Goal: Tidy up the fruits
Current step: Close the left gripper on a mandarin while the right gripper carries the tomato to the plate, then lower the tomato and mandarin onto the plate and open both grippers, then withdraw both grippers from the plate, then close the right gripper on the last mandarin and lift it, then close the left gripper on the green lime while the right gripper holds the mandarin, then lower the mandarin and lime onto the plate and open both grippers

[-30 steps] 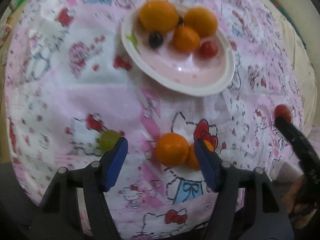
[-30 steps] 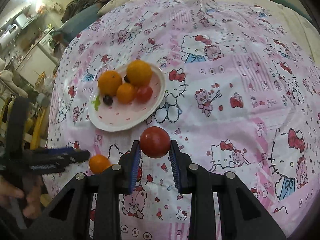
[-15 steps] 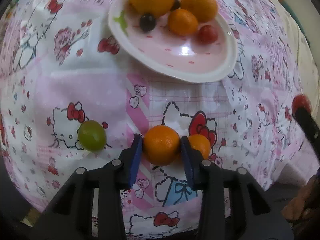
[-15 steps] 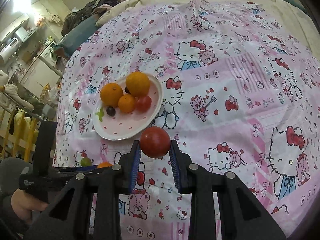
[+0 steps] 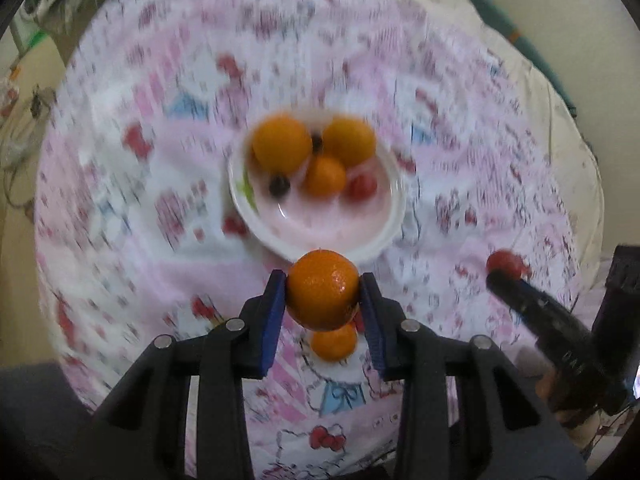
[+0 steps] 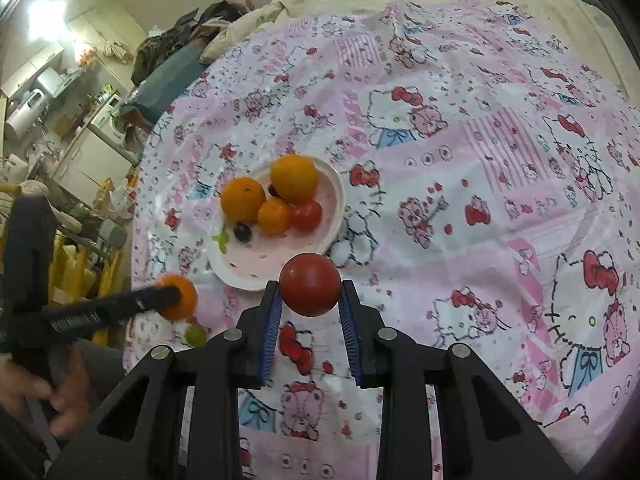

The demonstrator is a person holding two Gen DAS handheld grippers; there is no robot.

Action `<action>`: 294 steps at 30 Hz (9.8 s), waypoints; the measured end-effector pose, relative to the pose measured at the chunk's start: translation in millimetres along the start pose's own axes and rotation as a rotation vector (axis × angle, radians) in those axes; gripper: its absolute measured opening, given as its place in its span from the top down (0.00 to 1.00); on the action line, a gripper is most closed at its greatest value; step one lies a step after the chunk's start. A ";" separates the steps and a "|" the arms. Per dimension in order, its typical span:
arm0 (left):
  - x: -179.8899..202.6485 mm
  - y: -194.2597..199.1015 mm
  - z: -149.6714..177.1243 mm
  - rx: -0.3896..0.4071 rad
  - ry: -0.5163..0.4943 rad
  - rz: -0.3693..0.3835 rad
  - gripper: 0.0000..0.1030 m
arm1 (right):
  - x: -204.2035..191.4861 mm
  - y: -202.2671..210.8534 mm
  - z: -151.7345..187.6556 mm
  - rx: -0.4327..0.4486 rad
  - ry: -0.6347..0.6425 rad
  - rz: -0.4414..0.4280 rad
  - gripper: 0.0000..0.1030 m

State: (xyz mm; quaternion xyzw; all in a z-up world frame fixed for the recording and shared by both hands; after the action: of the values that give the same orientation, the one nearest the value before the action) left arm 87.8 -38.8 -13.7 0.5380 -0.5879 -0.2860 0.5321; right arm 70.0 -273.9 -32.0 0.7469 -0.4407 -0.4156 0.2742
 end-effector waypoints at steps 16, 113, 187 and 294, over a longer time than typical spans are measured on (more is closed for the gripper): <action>-12.6 -34.8 -44.4 0.038 -0.131 -0.100 0.68 | -14.3 -52.0 -68.2 -0.038 0.106 -0.021 0.70; -24.3 -13.6 -26.9 0.271 -0.154 -0.202 0.29 | -9.4 -55.4 -67.5 -0.004 0.086 0.008 0.19; -67.8 -74.9 57.2 -0.045 -0.080 -0.262 0.29 | -28.1 -62.8 33.1 -0.179 0.037 0.039 0.56; 18.7 -118.1 -23.7 0.016 -0.297 -0.121 0.75 | 29.4 -137.3 -64.2 -0.211 -0.089 -0.140 0.39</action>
State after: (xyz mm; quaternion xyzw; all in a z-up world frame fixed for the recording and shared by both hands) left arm 151.4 -81.2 -108.7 0.5284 -0.6288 -0.3894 0.4169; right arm 192.3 -233.8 -117.4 0.7237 -0.3532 -0.5104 0.3017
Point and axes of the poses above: each gripper's, at about its wrist camera, not at the fingertips, and y roughly against the way its jaws point, x to its right, z to its underside, the point moved 1 cm from there along -y, roughly the way its jaws point, and after that the axes turned 6 degrees about y, right-handed, at the moved point
